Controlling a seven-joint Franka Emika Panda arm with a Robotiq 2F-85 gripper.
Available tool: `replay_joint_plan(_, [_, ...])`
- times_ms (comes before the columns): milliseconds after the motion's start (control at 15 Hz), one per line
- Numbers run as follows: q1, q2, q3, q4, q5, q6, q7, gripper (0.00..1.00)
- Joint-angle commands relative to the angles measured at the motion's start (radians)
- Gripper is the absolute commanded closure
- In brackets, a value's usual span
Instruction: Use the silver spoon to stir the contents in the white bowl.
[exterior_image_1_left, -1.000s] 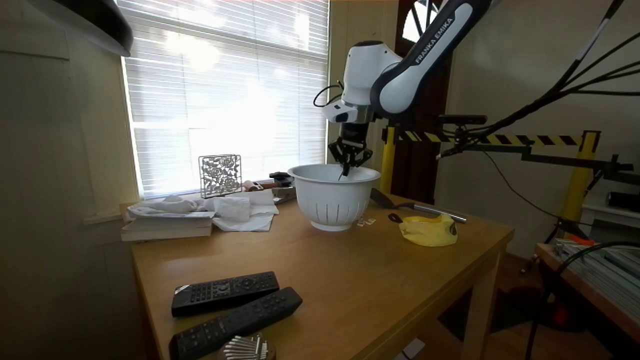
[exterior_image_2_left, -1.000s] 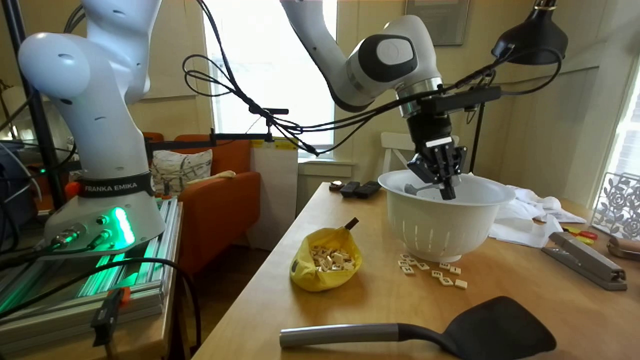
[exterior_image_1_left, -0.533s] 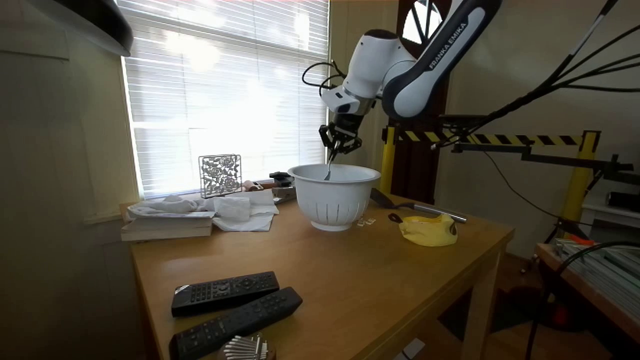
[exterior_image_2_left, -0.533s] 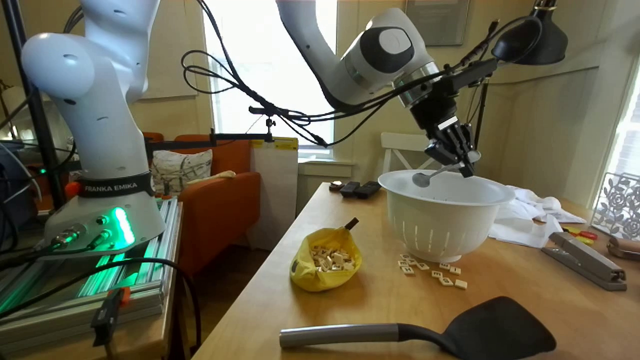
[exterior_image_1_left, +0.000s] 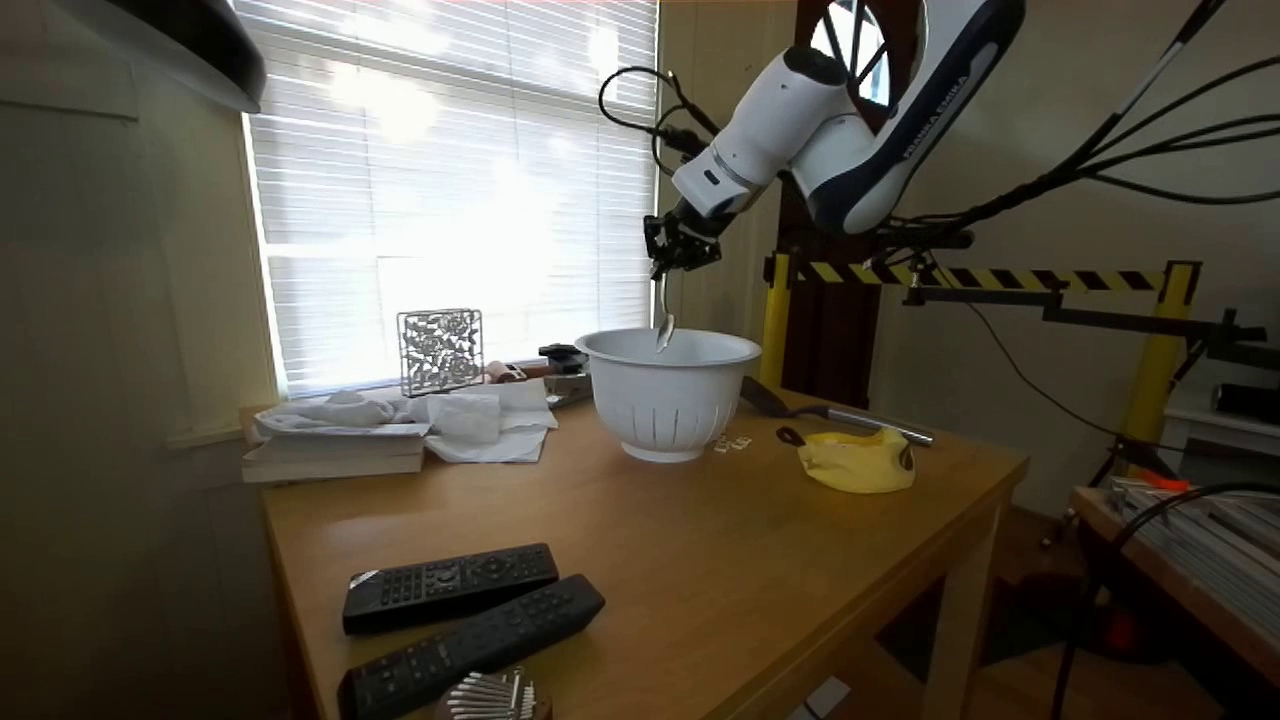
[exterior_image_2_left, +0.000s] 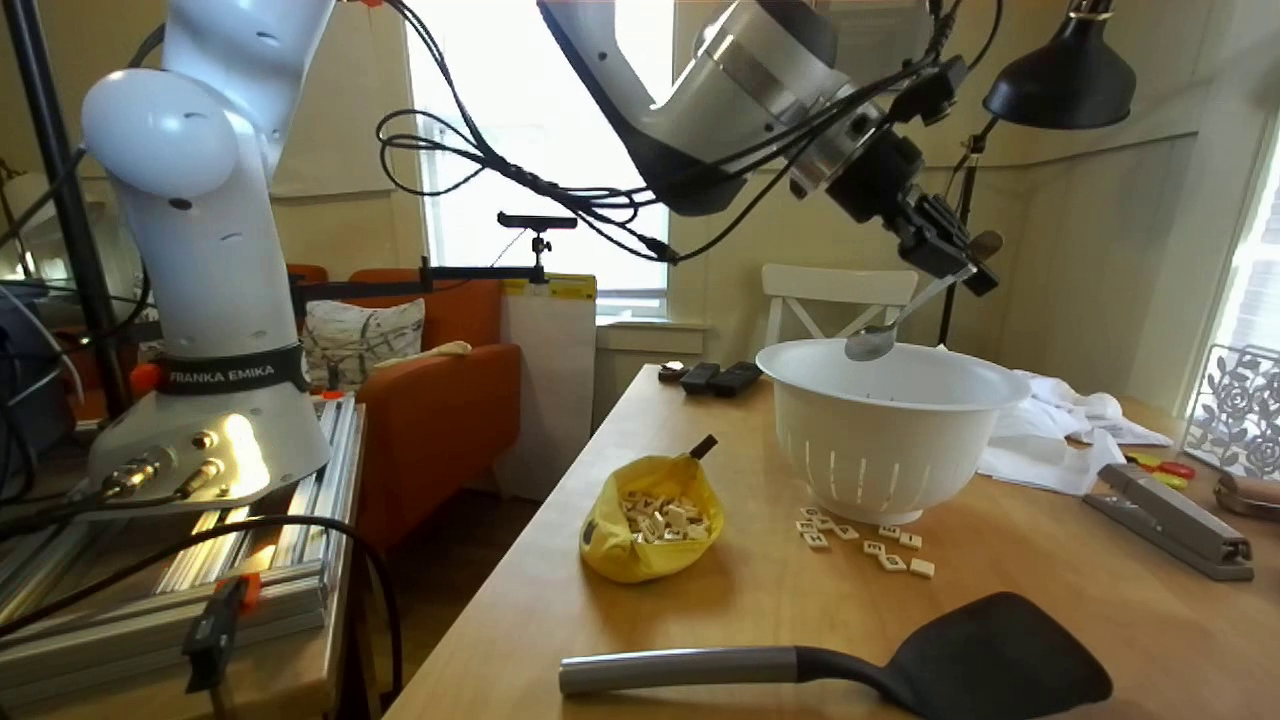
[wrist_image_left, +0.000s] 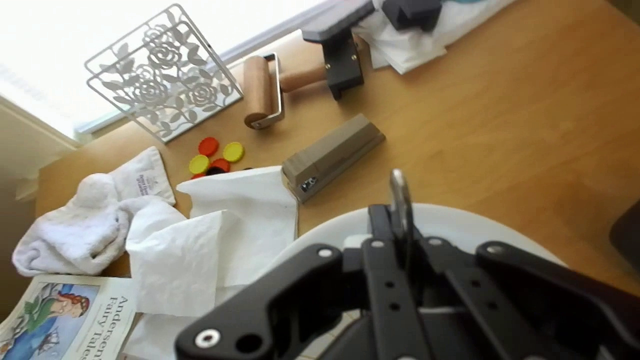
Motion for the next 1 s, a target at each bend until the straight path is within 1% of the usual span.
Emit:
replay_joint_plan(0, [0.157, 0.14, -0.261, 0.136, -0.06, 0.189, 0.068, 0.98])
replay_joint_plan(67, [0.201, 0.188, -0.341, 0.157, 0.007, 0.254, 0.032, 0.98])
replay_joint_plan(200, [0.273, 0.3, -0.485, 0.153, 0.2, 0.38, -0.073, 0.98])
replay_joint_plan(333, [0.337, 0.396, -0.584, 0.066, 0.351, 0.435, -0.148, 0.98])
replay_joint_plan(400, [0.351, 0.461, -0.616, 0.039, 0.423, 0.485, -0.158, 0.98])
replay_joint_plan(467, [0.366, 0.479, -0.605, -0.005, 0.469, 0.472, -0.157, 0.98])
replay_joint_plan(533, [0.326, 0.376, -0.558, 0.052, 0.353, 0.422, -0.119, 0.96])
replay_joint_plan(600, [0.335, 0.419, -0.567, 0.029, 0.396, 0.435, -0.125, 0.96])
replay_joint_plan(667, [0.325, 0.407, -0.526, 0.005, 0.454, 0.418, -0.202, 0.96])
replay_joint_plan(800, [0.328, 0.443, -0.528, -0.003, 0.484, 0.439, -0.211, 0.98])
replay_joint_plan(933, [0.326, 0.483, -0.521, -0.02, 0.52, 0.475, -0.262, 0.98])
